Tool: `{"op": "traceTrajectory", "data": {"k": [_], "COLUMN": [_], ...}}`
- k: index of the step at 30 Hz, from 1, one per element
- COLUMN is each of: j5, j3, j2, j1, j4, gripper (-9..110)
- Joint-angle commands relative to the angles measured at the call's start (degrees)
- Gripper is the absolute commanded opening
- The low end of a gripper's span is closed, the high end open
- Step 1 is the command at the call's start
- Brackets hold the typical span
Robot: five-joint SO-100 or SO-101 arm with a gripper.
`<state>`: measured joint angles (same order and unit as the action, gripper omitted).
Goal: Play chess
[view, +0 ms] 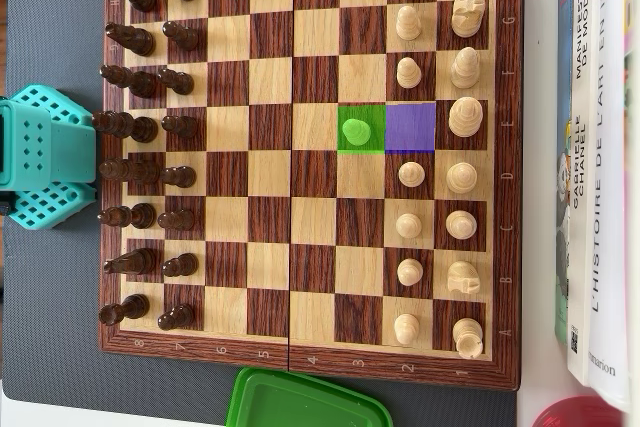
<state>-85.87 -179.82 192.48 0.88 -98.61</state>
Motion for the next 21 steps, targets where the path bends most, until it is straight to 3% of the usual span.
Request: {"op": "traceTrajectory", "data": {"k": [1,21], "j5": [0.35,-0.09], "j3": [-1.23,-1.23], "j2": [-0.53,-0.53], "j1": [-0.7,-0.79], "j4": [-2.72,-4.75], "gripper": [17,16]}}
